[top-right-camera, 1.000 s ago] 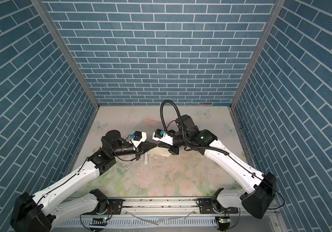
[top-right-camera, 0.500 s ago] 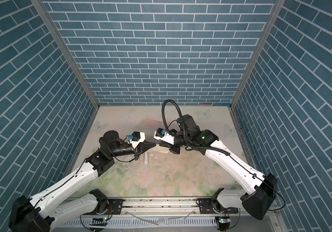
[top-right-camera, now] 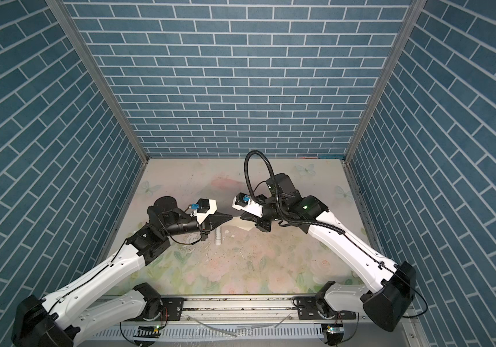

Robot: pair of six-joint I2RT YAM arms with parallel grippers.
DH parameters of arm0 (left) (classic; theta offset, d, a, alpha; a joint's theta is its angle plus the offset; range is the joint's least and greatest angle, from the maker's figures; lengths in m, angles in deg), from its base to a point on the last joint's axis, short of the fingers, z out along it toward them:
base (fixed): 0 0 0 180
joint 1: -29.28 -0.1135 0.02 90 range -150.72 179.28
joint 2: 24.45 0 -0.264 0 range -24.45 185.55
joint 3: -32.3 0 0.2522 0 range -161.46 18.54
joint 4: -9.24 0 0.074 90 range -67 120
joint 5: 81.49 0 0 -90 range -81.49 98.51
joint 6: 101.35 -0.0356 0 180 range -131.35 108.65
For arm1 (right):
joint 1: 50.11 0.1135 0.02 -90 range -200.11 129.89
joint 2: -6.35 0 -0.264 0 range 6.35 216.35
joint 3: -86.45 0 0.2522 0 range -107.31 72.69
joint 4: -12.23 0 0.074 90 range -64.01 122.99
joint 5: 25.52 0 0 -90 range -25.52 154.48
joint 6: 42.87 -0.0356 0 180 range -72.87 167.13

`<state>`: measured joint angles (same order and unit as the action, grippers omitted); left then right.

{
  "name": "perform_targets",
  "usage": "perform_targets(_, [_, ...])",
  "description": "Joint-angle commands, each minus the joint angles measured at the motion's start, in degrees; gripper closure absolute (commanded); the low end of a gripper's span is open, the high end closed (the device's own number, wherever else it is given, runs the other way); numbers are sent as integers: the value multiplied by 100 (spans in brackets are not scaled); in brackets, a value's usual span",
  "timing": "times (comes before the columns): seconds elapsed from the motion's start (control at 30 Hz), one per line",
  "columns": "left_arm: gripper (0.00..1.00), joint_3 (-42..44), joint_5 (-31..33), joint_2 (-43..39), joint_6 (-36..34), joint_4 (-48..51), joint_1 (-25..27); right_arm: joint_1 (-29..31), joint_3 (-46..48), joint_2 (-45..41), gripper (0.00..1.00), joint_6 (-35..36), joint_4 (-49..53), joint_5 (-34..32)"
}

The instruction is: Place the letter into the envelope and seal it

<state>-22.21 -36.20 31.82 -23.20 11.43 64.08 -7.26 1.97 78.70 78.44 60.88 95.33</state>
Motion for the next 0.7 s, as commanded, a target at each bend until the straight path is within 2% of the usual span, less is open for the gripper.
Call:
perform_targets(0.0, [100,8,-40,-243,-163,47,-18,-223,275,-141,94,-19,369,-487])
perform_targets(0.67, [100,-20,217,-468,-414,326,-27,-346,508,-169,94,8,633,-1030])
